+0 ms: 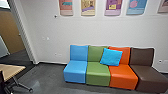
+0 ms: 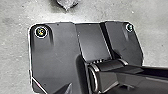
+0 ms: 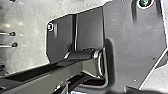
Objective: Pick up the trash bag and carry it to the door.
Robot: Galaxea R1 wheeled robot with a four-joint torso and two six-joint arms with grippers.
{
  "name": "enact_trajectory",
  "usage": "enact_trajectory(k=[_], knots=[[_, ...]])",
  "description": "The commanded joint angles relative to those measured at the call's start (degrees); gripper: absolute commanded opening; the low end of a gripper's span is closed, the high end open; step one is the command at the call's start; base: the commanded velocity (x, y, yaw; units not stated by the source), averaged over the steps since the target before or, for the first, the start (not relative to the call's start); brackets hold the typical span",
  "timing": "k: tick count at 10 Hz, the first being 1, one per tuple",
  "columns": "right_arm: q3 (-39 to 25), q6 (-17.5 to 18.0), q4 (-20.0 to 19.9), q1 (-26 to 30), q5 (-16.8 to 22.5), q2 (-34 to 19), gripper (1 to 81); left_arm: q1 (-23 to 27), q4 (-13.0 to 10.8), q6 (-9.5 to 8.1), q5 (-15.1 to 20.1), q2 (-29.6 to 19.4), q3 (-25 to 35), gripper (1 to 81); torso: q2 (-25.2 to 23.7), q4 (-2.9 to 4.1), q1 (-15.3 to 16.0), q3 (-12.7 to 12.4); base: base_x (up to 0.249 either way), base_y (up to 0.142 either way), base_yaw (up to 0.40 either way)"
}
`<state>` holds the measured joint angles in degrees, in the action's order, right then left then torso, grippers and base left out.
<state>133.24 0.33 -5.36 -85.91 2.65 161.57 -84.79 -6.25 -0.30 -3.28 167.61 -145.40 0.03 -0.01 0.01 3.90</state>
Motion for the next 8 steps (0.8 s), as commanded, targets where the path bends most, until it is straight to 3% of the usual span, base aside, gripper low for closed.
enact_trajectory(k=[1,8], knots=[[-1.68,0.20,-0.88,2.53,3.68,-0.96,81.1,2.65,-0.43,-0.22,2.75,-0.52,0.55,81.1,-0.03,0.00,0.00,0.00,0.000,0.000,0.000],[-20.13,0.55,-1.14,2.71,3.59,-12.64,81.1,2.74,-0.16,-0.22,2.75,-10.36,11.01,81.1,-0.03,0.00,-0.01,0.00,0.000,0.000,0.000]])
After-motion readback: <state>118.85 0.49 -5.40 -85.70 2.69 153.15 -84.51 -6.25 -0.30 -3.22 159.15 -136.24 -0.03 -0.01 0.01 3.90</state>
